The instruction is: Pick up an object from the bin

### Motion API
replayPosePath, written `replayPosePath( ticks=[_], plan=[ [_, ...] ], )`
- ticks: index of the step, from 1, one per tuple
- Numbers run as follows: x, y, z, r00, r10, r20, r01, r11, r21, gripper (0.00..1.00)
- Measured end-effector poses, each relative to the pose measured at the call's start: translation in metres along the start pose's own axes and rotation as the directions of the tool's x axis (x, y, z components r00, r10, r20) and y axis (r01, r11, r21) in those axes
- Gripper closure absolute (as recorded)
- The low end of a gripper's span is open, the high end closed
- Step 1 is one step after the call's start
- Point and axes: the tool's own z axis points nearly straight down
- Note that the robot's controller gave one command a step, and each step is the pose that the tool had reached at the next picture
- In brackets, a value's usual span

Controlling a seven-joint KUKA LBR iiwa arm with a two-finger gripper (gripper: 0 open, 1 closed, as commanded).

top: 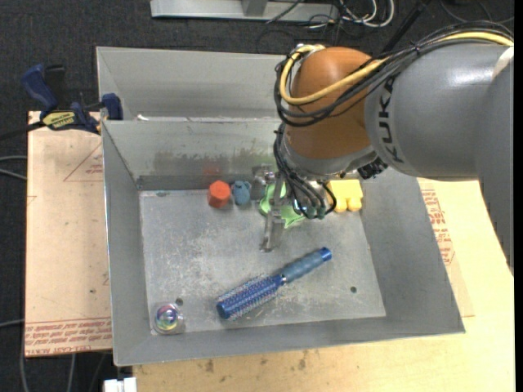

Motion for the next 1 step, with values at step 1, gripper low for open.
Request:
replayPosePath(
  ticks=[1],
  plan=[
    [0.0637,-0.0321,0.0602,0.977,-0.214,0.000,0.214,0.977,0.001,0.00]
  ],
)
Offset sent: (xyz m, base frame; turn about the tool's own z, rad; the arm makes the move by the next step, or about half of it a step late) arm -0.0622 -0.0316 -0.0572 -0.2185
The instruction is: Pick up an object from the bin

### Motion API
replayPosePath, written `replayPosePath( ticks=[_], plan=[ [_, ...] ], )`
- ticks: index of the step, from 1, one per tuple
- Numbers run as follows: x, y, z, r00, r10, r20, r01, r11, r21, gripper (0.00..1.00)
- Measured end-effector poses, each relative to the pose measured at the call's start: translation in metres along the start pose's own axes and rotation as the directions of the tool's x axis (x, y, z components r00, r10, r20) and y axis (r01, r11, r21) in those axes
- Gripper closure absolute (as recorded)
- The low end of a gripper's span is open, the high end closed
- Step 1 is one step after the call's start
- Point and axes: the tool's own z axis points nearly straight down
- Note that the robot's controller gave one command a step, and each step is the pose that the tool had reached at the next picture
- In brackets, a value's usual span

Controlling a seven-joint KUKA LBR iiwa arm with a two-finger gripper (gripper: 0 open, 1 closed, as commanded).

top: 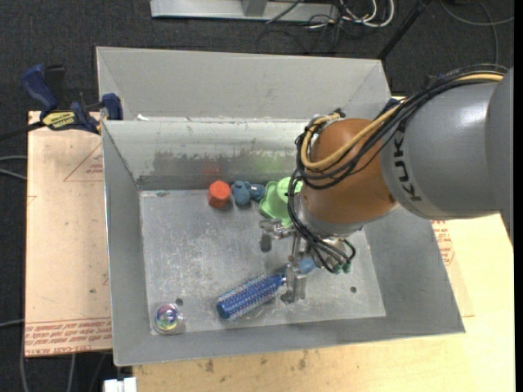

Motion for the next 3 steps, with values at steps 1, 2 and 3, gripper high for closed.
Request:
replayPosePath(
  ticks=[1,2,3],
  plan=[
    [0.022,0.036,0.050,0.997,-0.076,0.010,0.076,0.997,0.000,0.00],
    [0.023,0.034,0.050,0.997,-0.071,0.007,0.071,0.997,-0.001,1.00],
    [0.012,0.037,-0.091,0.998,-0.055,0.015,0.055,0.998,0.001,1.00]
  ],
)
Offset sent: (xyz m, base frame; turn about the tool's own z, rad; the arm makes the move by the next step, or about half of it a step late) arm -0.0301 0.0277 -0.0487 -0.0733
